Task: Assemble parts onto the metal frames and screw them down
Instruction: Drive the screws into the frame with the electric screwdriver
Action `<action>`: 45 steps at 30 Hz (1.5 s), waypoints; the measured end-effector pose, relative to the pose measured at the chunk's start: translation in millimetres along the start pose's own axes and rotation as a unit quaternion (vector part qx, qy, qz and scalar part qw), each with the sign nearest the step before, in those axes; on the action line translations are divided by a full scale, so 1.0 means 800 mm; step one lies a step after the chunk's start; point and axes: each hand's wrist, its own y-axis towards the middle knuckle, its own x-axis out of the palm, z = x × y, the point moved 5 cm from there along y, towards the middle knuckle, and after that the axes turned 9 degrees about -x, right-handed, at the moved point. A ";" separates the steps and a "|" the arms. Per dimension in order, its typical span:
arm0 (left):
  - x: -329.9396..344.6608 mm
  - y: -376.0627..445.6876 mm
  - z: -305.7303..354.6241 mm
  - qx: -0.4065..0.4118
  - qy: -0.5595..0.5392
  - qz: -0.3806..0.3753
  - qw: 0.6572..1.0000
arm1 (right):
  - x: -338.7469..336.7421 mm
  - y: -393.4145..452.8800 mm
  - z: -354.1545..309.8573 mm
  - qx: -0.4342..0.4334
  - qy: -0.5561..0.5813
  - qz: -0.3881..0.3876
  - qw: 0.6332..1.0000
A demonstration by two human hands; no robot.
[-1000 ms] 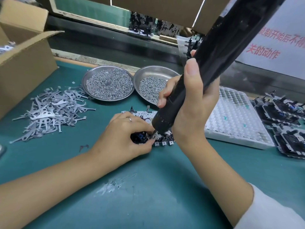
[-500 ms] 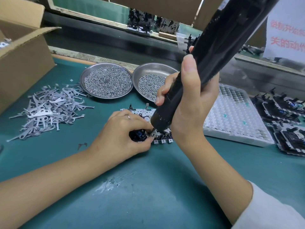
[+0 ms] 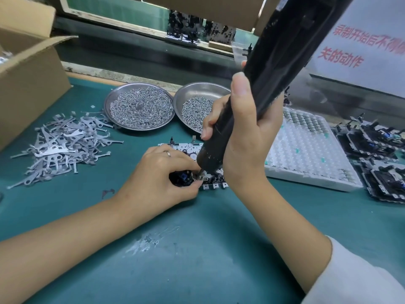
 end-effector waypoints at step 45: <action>-0.040 0.004 -0.040 -0.045 -0.188 0.184 0.964 | -0.022 -0.085 0.007 0.045 -0.541 -0.318 0.778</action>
